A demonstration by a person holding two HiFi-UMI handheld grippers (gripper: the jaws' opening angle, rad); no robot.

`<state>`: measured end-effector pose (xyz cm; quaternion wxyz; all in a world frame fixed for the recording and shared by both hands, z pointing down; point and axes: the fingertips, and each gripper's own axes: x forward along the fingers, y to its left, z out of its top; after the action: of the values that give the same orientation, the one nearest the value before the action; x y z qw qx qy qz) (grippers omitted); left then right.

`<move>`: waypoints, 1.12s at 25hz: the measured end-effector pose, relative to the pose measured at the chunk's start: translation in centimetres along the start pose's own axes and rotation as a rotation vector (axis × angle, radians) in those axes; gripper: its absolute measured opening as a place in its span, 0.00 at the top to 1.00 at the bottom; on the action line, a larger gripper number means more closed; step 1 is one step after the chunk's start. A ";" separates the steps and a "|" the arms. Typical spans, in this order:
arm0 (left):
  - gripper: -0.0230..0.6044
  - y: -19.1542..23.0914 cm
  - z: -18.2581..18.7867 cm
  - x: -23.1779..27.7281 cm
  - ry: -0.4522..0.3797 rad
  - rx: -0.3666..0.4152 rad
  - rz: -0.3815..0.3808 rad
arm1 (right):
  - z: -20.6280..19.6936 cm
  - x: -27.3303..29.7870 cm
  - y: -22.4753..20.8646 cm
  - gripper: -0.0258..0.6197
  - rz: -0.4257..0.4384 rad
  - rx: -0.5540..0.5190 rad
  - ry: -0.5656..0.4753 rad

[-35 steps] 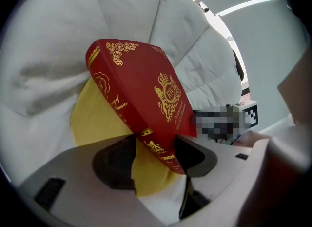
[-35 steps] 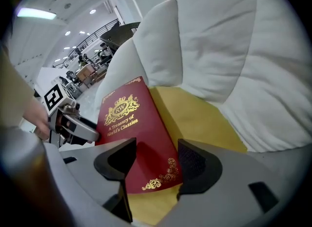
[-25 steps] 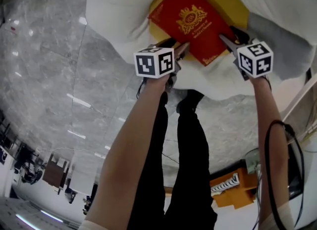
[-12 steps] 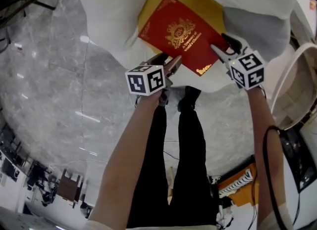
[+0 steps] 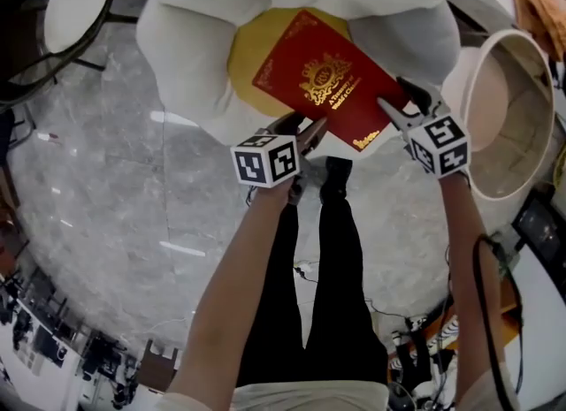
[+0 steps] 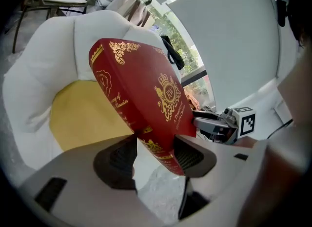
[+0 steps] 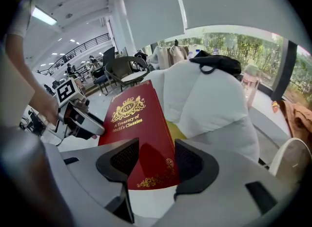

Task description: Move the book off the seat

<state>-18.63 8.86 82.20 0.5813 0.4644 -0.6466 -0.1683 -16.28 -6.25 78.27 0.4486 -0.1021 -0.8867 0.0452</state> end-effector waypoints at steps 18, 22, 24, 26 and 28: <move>0.59 -19.3 -3.3 5.4 0.187 0.252 -0.095 | -7.5 -20.3 -6.6 0.58 -0.214 0.230 -0.133; 0.59 -23.1 -4.1 8.1 0.222 0.297 -0.123 | -10.0 -23.6 -9.1 0.58 -0.260 0.271 -0.151; 0.59 -25.0 -4.7 9.6 0.242 0.324 -0.136 | -11.3 -25.4 -10.4 0.58 -0.284 0.292 -0.161; 0.59 -26.8 -5.3 11.2 0.262 0.349 -0.149 | -12.7 -27.0 -11.7 0.58 -0.304 0.313 -0.173; 0.59 -28.3 -6.0 12.9 0.283 0.370 -0.161 | -14.3 -28.4 -13.0 0.58 -0.323 0.335 -0.185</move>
<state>-0.34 -13.96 70.03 0.5559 0.6318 -0.5396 -0.0263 9.80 -25.40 66.63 0.3776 0.1213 -0.9089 0.1285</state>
